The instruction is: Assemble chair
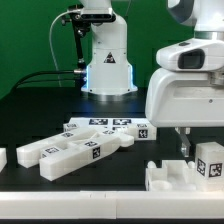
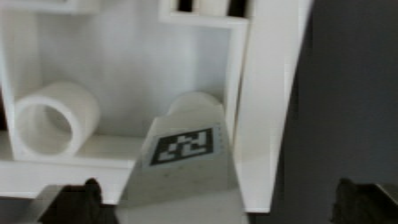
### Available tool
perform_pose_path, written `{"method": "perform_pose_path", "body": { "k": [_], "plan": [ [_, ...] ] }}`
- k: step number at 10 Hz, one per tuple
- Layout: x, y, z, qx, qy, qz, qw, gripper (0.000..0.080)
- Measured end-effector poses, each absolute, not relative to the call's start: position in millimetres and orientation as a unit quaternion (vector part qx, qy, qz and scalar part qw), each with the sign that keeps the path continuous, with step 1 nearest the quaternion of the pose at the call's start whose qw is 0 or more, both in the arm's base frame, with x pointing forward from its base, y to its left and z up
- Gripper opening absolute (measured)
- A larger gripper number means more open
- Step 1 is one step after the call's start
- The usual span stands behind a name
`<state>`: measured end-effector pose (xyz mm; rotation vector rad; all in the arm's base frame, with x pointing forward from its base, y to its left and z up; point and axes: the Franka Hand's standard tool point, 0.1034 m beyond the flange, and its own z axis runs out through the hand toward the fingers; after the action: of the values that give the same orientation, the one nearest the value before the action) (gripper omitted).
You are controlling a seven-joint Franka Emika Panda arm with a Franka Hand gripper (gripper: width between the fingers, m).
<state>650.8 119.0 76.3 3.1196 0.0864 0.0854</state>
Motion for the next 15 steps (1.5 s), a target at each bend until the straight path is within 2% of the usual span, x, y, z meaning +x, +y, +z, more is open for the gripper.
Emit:
{"method": "perform_pose_path", "body": {
  "k": [1, 2, 5, 7, 10, 13, 15],
  "plan": [
    [650.7, 119.3, 76.3, 0.999, 0.018, 0.027, 0.009, 0.0449],
    [650.7, 119.3, 76.2, 0.999, -0.030, 0.028, 0.007, 0.0314],
    [650.6, 117.1, 75.8, 0.988, -0.151, 0.029, 0.005, 0.0284],
    [649.5, 118.4, 76.4, 0.952, -0.306, 0.031, 0.003, 0.0284],
    [654.3, 113.6, 78.1, 0.831, -0.555, 0.008, -0.046, 0.0284],
    [653.8, 114.4, 77.8, 0.779, -0.626, 0.003, -0.047, 0.0284],
    [655.1, 115.0, 78.1, 0.663, -0.745, -0.016, -0.062, 0.0284]
  ]
}}
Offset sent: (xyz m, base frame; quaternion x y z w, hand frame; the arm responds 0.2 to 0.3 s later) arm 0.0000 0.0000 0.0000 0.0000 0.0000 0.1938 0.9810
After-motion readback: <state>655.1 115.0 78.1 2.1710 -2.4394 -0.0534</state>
